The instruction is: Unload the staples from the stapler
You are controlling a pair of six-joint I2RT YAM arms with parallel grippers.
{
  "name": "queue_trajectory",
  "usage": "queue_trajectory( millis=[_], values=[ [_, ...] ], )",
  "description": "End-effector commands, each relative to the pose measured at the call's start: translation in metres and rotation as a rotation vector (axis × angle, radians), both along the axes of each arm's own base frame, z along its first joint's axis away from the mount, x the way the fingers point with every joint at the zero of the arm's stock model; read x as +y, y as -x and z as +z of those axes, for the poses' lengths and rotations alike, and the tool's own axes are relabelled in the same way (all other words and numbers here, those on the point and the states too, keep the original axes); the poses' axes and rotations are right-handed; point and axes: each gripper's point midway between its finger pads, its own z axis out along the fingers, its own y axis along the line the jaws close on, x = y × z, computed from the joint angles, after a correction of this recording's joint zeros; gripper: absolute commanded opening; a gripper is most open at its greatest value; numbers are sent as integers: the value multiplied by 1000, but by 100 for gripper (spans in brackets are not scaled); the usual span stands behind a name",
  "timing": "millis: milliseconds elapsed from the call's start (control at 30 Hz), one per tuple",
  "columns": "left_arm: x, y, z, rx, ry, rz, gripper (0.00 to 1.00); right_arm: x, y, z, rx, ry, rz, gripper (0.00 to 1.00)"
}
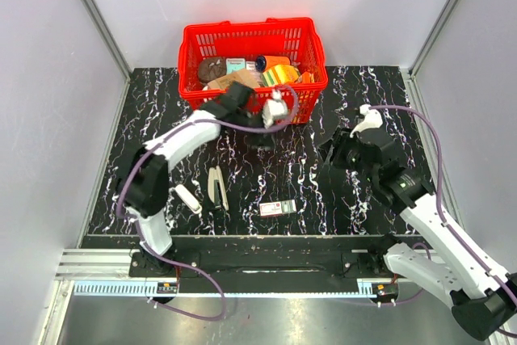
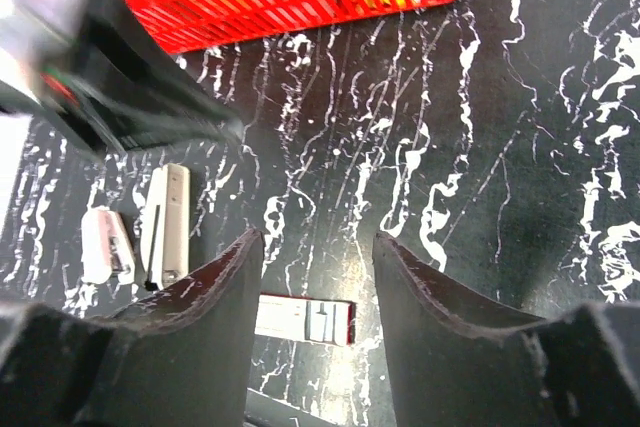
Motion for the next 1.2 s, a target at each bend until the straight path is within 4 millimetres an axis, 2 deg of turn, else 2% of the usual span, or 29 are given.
queue_trajectory(
  millis=[0,33,133,233,333,467,567,767,1067,1167],
  values=[
    [5,-20,140,45,423,190,11,9,6,45,-96,-106,51,56],
    [13,-25,160,51,493,213,11,15,8,53,-114,-136,78,59],
    [21,-20,203,160,630,242,11,38,14,70,-151,-225,196,63],
    [27,-11,224,316,763,261,13,62,20,91,-204,-321,323,67],
    [29,0,229,493,840,288,14,81,25,113,-257,-426,420,70],
    [33,19,240,598,930,256,17,97,25,130,-282,-557,488,72],
    [35,25,247,643,969,255,17,104,23,138,-294,-610,517,72],
    [35,40,261,703,1029,195,17,117,18,135,-264,-666,561,70],
    [19,55,256,739,1020,145,19,128,12,137,-252,-720,600,67],
    [16,56,256,741,1015,136,19,130,10,136,-253,-724,604,63]
  ],
)
